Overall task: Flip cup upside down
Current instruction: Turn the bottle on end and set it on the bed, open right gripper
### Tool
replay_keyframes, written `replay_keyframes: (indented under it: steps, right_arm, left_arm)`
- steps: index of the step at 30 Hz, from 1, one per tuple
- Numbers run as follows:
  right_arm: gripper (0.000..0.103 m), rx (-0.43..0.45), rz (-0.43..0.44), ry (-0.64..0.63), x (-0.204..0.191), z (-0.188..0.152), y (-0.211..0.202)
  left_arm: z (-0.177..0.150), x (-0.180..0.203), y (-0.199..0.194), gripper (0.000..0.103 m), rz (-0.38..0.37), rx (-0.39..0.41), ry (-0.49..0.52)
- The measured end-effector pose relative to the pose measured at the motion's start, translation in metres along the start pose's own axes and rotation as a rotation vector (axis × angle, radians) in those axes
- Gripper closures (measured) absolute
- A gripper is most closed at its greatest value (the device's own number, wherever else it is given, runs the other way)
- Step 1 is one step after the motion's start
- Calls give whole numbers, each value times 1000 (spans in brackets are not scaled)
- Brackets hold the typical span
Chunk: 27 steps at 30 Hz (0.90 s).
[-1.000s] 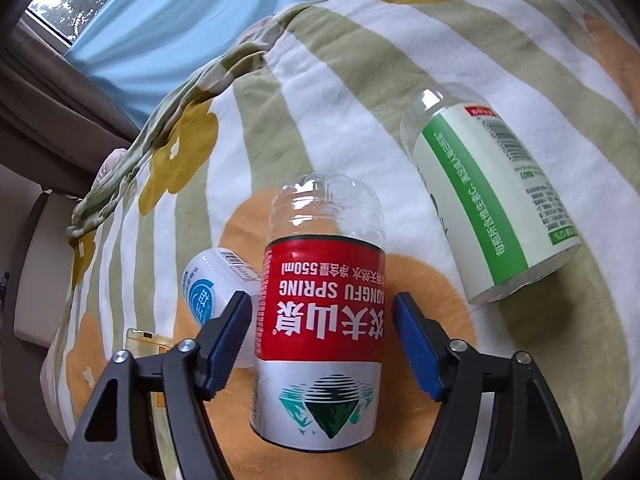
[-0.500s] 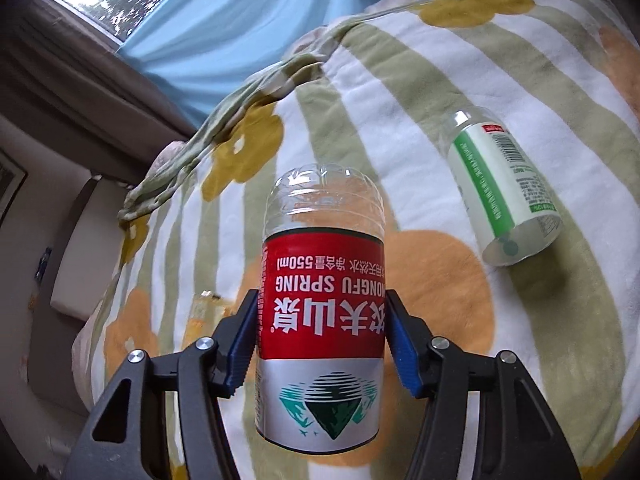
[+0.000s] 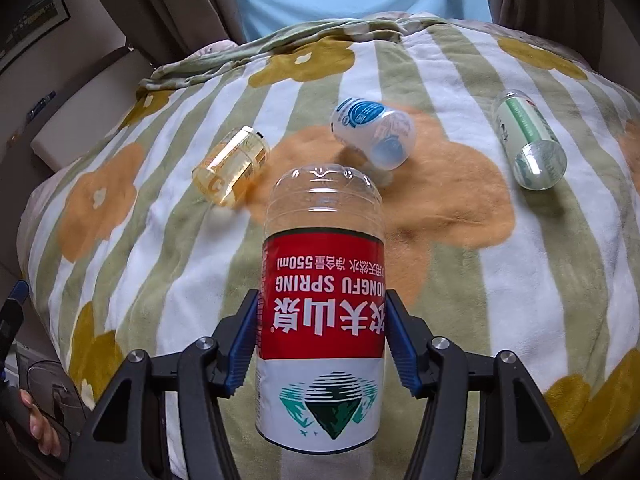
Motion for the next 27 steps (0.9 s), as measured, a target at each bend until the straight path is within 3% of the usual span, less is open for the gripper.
replay_keyframes:
  steps: [11, 21, 22, 23, 25, 27]
  right_arm:
    - [48, -67, -26, -40, -9, -7, 32]
    - [44, -79, 19, -80, -16, -10, 40]
    - [36, -71, 33, -70, -14, -11, 37]
    - [18, -68, 42, -58, -12, -13, 34]
    - [1, -47, 60, -45, -7, -15, 25]
    - [1, 0, 81, -61, -3, -17, 11]
  left_arm:
    - [-16, -7, 12, 0, -19, -114, -23]
    - [-25, 9, 25, 0, 10, -213, 0]
    - [-24, 12, 25, 0, 16, -216, 6]
    - [-21, 16, 25, 0, 23, -219, 11]
    - [-16, 25, 25, 0, 25, -223, 16]
    - [-9, 36, 28, 0, 21, -237, 20]
Point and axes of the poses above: each gripper's, at about its wrist camera, not at the fingertips, and y roughly the way its jaws point, x to its right, z to its top, the point moved 6 cm from there along y, roughly the way its jaws point, and after that the axes turned 7 degrees about -y, right-handed, at the moved point
